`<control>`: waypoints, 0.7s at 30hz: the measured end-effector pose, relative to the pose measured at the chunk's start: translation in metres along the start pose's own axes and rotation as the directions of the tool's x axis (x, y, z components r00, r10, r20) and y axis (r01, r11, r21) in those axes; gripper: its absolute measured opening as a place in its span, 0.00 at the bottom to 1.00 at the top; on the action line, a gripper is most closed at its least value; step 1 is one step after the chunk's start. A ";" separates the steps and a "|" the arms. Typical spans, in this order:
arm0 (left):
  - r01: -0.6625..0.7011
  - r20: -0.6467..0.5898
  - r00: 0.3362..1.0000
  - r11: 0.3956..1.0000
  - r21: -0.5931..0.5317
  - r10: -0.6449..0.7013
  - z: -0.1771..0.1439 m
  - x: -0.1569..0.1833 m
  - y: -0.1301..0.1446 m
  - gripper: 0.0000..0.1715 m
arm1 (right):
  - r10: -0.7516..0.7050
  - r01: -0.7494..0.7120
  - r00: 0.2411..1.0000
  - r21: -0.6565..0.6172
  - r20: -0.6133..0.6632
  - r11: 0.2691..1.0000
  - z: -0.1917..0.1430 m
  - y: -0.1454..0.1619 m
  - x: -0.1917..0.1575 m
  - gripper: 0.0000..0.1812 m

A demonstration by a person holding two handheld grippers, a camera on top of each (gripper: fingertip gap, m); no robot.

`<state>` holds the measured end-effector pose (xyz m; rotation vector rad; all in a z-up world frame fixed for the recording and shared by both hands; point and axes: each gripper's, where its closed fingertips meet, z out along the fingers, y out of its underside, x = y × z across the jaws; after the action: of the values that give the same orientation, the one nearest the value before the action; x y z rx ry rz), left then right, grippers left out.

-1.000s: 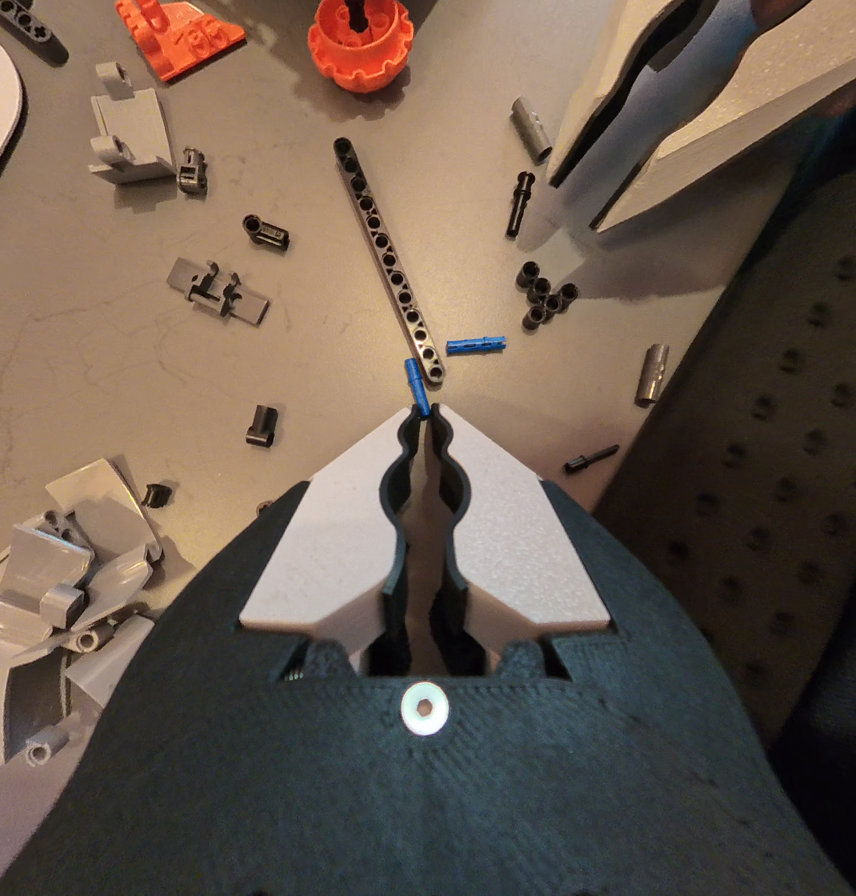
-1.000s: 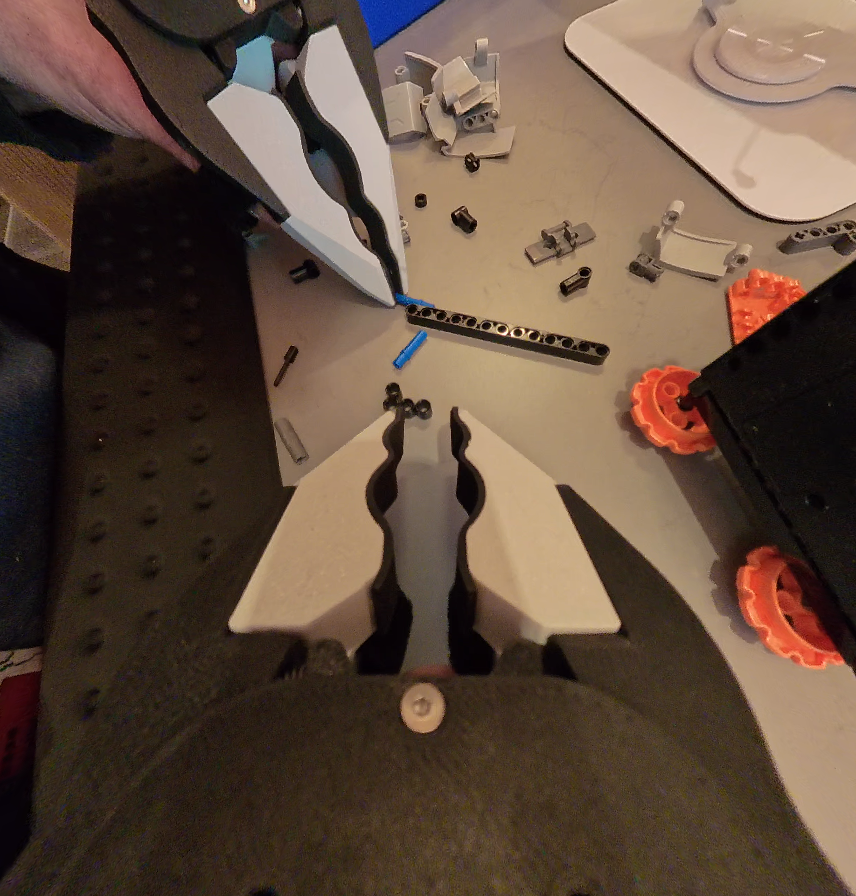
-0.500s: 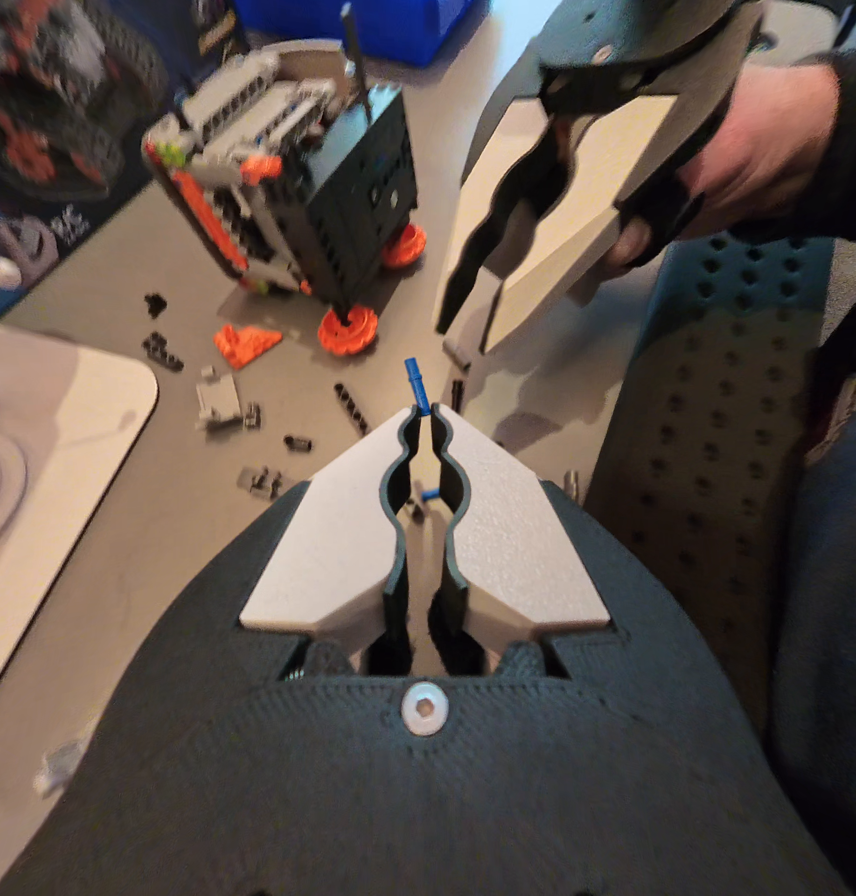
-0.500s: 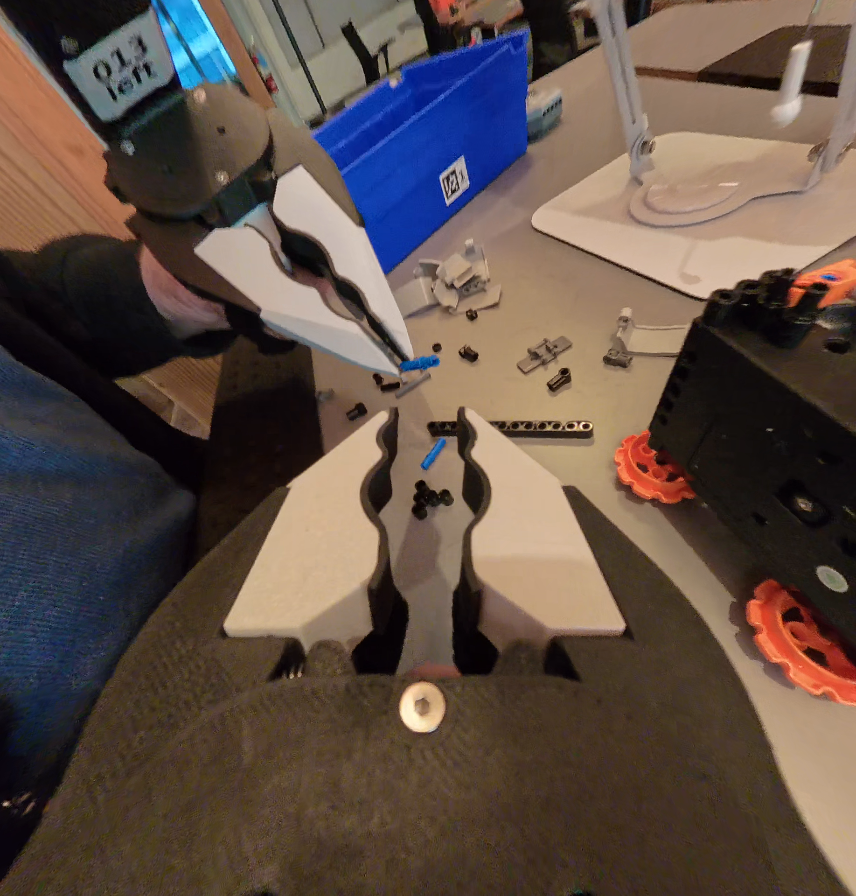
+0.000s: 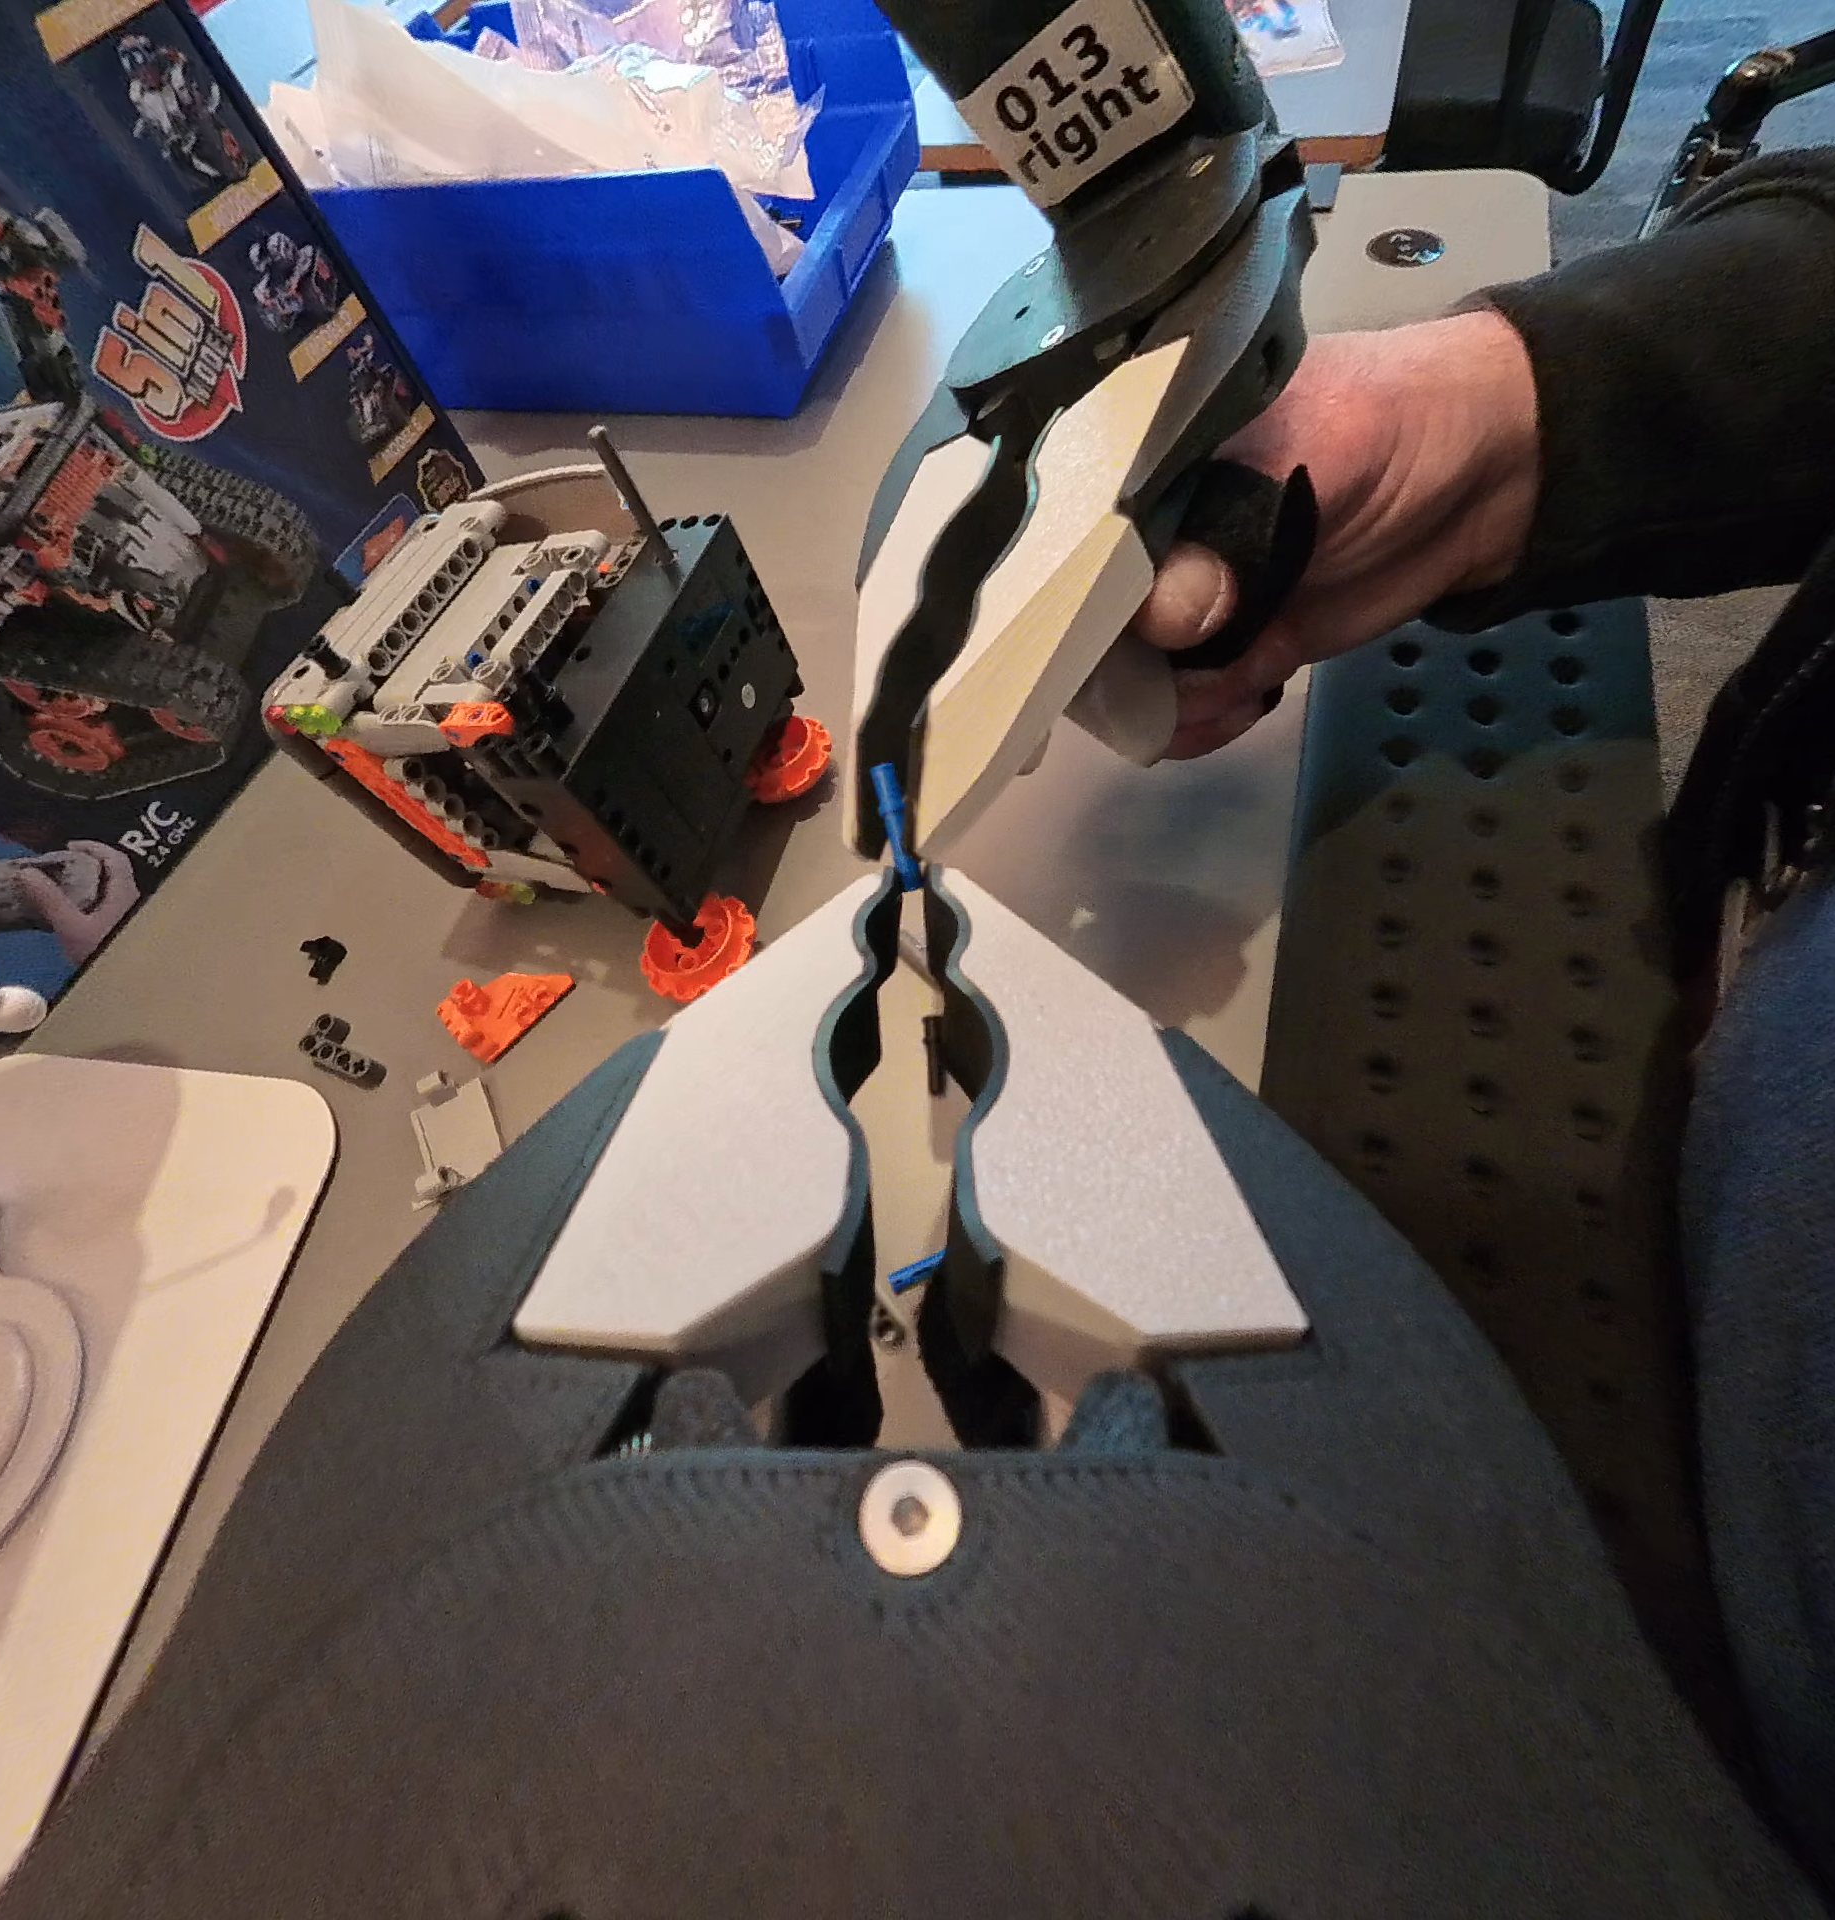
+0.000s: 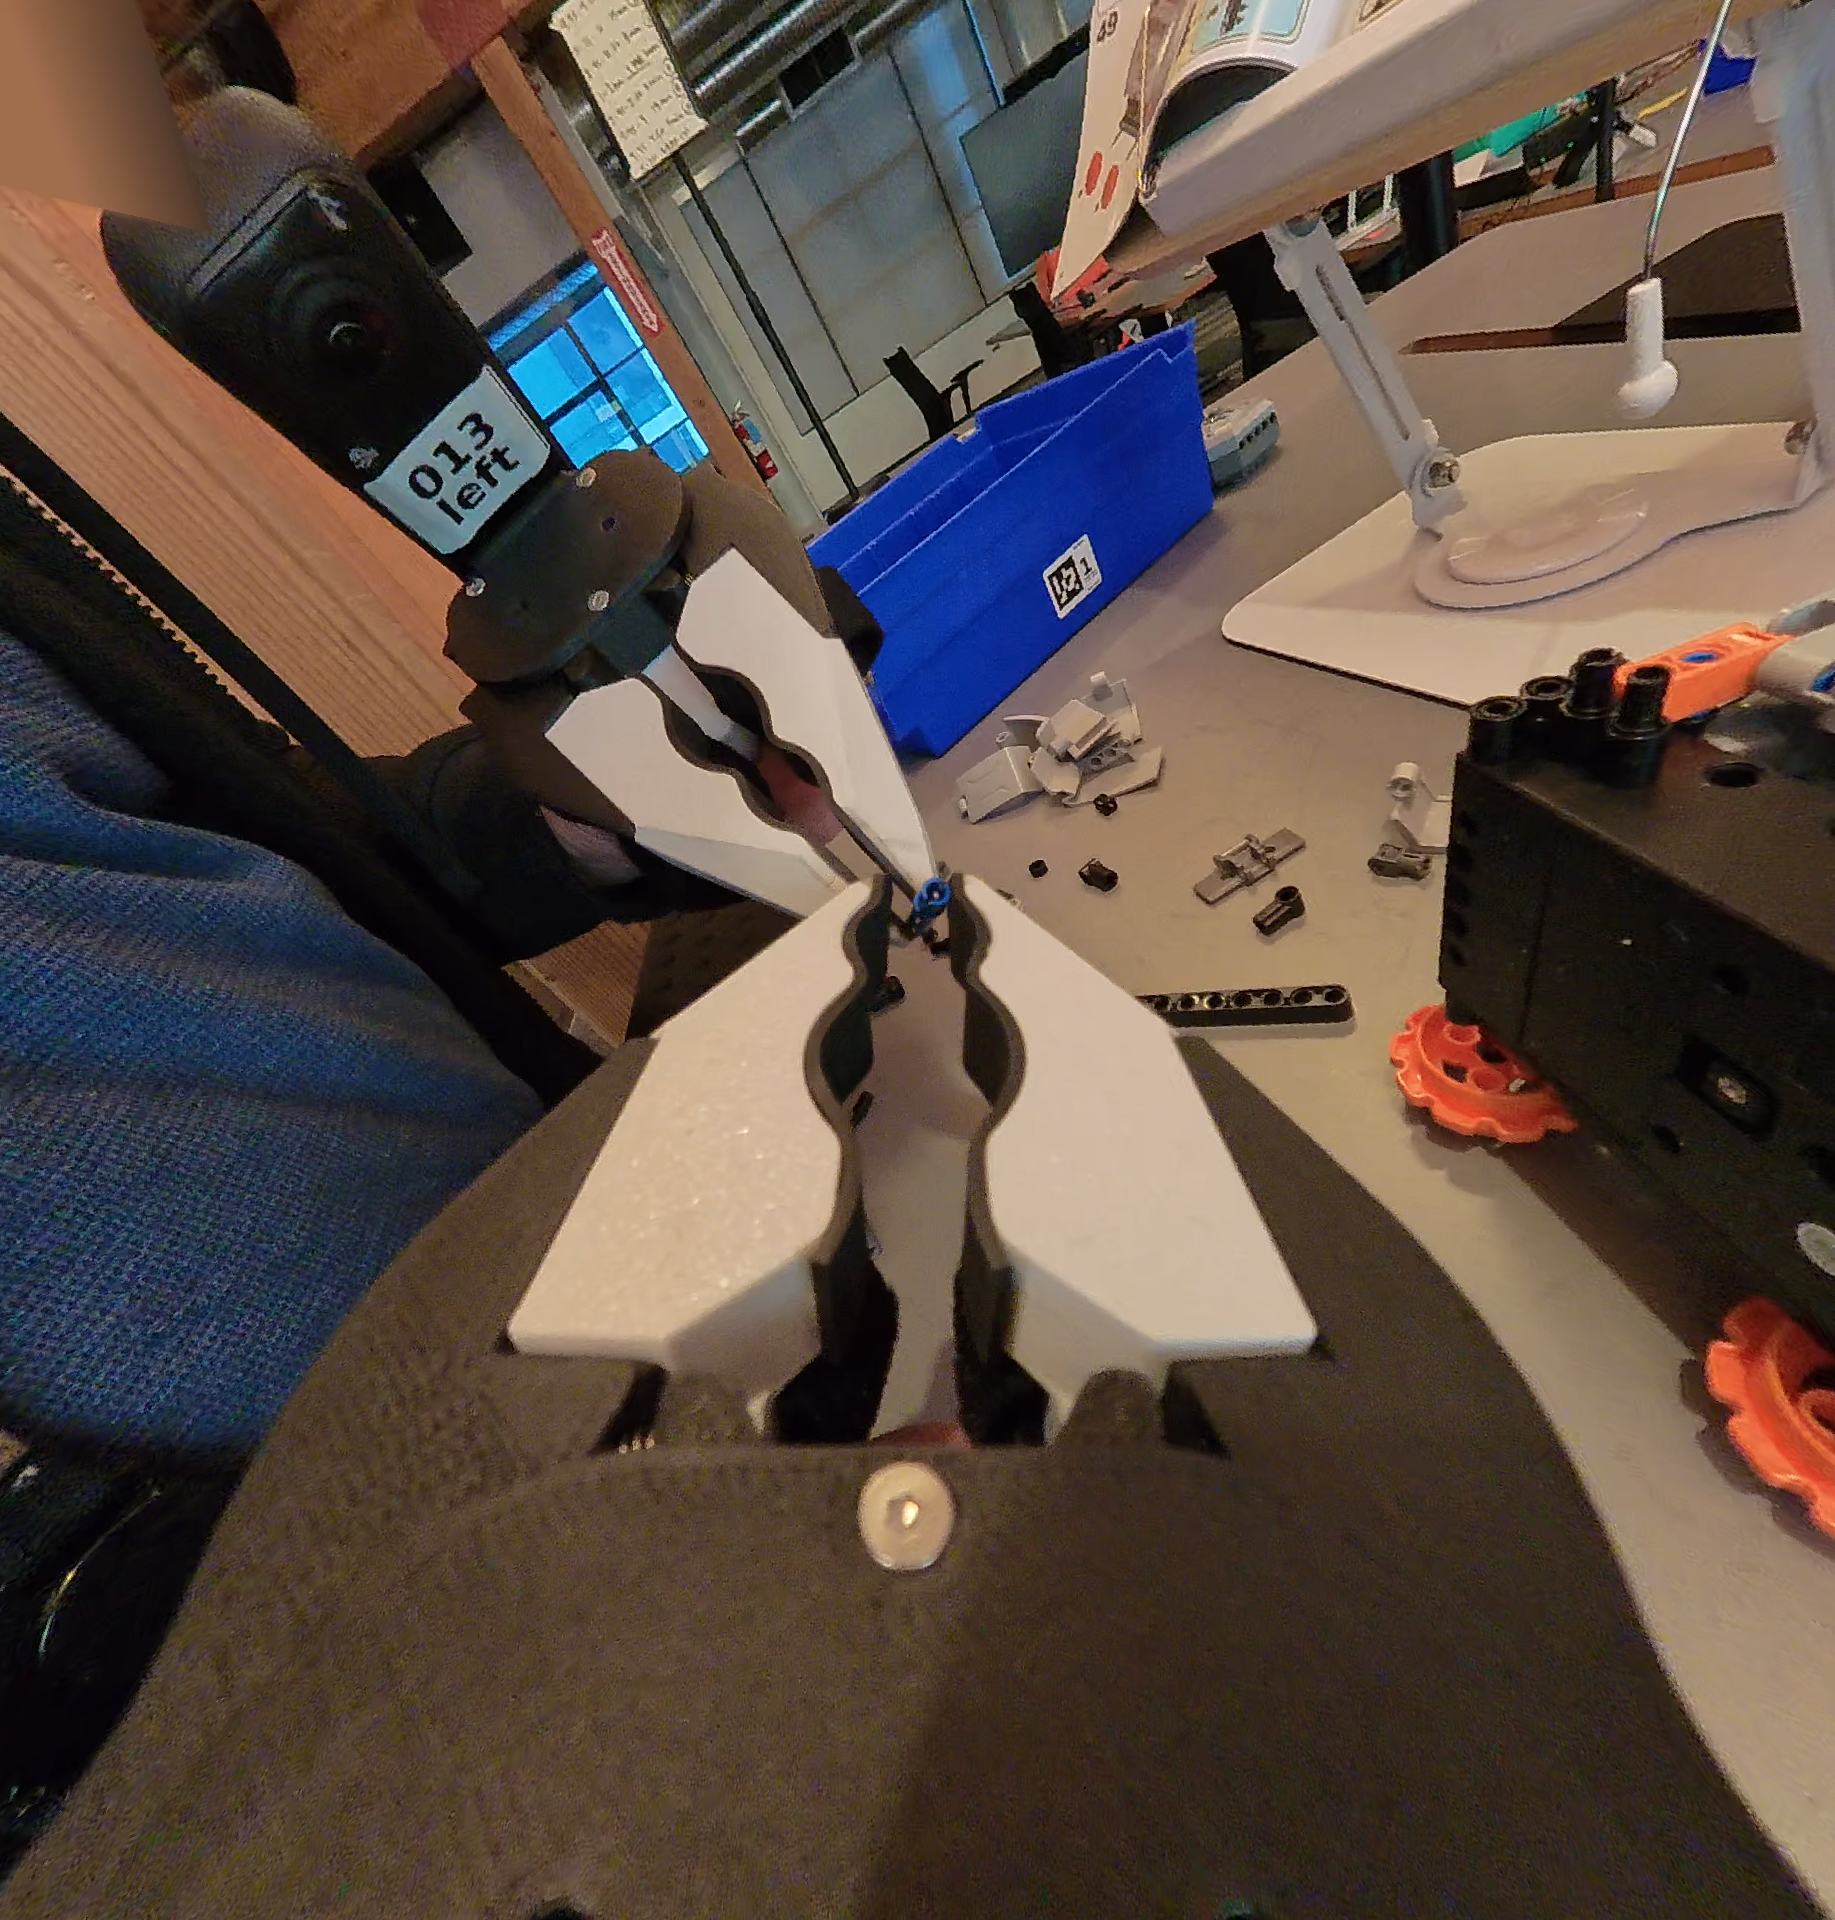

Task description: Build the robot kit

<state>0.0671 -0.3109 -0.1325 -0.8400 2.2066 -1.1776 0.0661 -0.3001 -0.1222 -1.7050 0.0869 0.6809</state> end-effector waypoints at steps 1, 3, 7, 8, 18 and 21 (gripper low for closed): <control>-0.002 0.003 1.000 1.000 0.004 0.002 0.000 0.000 0.000 0.02 | -0.001 0.001 1.000 0.004 0.005 1.000 0.000 -0.001 0.000 0.03; 0.003 0.004 1.000 1.000 0.013 -0.003 0.000 0.001 -0.001 0.02 | -0.004 0.004 1.000 0.004 0.010 1.000 0.000 -0.001 -0.001 0.02; 0.009 0.006 1.000 1.000 0.024 -0.009 -0.002 0.002 -0.001 0.02 | -0.012 0.012 1.000 0.001 0.023 1.000 0.001 -0.001 -0.002 0.02; 0.008 0.007 1.000 1.000 0.025 -0.008 -0.002 0.001 -0.001 0.02 | -0.011 0.011 1.000 0.001 0.025 1.000 0.001 -0.001 -0.002 0.02; 0.028 0.003 1.000 0.999 0.044 -0.029 -0.003 0.001 -0.001 0.02 | -0.029 0.029 0.999 0.006 0.021 1.000 0.002 -0.002 -0.002 0.01; 0.032 0.005 0.999 0.998 0.049 -0.032 -0.003 0.000 -0.002 0.02 | -0.036 0.036 0.999 0.009 0.011 0.999 0.002 -0.003 -0.002 0.01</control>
<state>0.0655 -0.3103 -0.1296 -0.8600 2.1588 -1.2378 0.0651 -0.2985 -0.1192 -1.6900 0.0513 0.6617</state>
